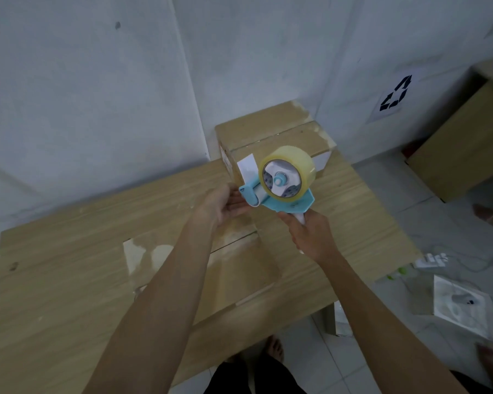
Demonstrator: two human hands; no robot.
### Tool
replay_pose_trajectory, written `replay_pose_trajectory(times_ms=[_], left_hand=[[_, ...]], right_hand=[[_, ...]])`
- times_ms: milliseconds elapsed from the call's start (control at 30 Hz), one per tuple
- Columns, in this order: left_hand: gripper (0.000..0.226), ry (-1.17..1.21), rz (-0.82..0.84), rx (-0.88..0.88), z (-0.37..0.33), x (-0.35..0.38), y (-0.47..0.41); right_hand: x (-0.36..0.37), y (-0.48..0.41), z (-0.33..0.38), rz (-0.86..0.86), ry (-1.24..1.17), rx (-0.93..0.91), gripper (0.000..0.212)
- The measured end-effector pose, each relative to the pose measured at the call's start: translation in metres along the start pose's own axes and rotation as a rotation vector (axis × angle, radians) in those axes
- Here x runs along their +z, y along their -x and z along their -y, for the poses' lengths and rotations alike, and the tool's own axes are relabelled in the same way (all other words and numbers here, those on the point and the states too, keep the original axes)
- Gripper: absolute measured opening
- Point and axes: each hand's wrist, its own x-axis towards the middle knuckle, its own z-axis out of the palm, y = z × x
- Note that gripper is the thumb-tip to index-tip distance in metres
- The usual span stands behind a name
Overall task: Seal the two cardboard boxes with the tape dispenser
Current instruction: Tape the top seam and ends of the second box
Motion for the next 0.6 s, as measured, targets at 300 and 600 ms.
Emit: replay_pose_trajectory(times_ms=[300, 600], left_hand=[[0.011, -0.067, -0.246, 0.211, 0.007, -0.007, -0.013], [0.016, -0.323, -0.136, 0.48, -0.01, -0.039, -0.051]], right_hand=[[0.009, -0.001, 0.009, 0.006, 0.034, -0.017, 0.036], [0.009, 0.044, 0.004, -0.145, 0.203, -0.05, 0.014]])
